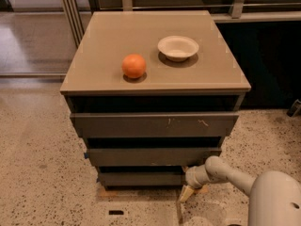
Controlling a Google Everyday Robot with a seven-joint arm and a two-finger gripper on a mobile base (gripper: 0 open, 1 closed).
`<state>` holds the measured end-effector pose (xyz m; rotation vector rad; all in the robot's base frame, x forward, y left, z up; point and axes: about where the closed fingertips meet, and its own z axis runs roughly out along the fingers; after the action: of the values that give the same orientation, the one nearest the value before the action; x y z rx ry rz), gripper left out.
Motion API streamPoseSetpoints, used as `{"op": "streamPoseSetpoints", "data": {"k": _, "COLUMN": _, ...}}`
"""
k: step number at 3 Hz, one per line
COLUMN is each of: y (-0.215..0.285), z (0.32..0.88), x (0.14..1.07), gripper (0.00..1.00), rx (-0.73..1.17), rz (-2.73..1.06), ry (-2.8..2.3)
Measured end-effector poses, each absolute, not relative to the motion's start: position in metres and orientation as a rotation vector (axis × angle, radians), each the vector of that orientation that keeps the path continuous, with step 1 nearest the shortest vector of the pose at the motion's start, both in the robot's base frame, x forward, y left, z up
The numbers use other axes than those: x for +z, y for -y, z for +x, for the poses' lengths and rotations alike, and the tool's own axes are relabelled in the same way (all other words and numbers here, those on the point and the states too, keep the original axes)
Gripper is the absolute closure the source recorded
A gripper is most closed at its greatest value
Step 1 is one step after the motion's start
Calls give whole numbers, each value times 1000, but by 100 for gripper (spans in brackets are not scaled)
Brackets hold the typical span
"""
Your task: Open bottom drawer
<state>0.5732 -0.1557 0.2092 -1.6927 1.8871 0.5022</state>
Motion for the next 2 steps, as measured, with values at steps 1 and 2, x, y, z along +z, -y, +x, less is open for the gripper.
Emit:
{"op": "streamPoseSetpoints", "data": {"k": 1, "y": 146, "z": 584, "x": 183, "gripper": 0, "rx": 530, "rz": -1731, "ry": -1947}}
{"op": "streamPoseSetpoints", "data": {"k": 2, "y": 146, "z": 584, "x": 183, "gripper": 0, "rx": 530, "rz": -1731, "ry": -1947}}
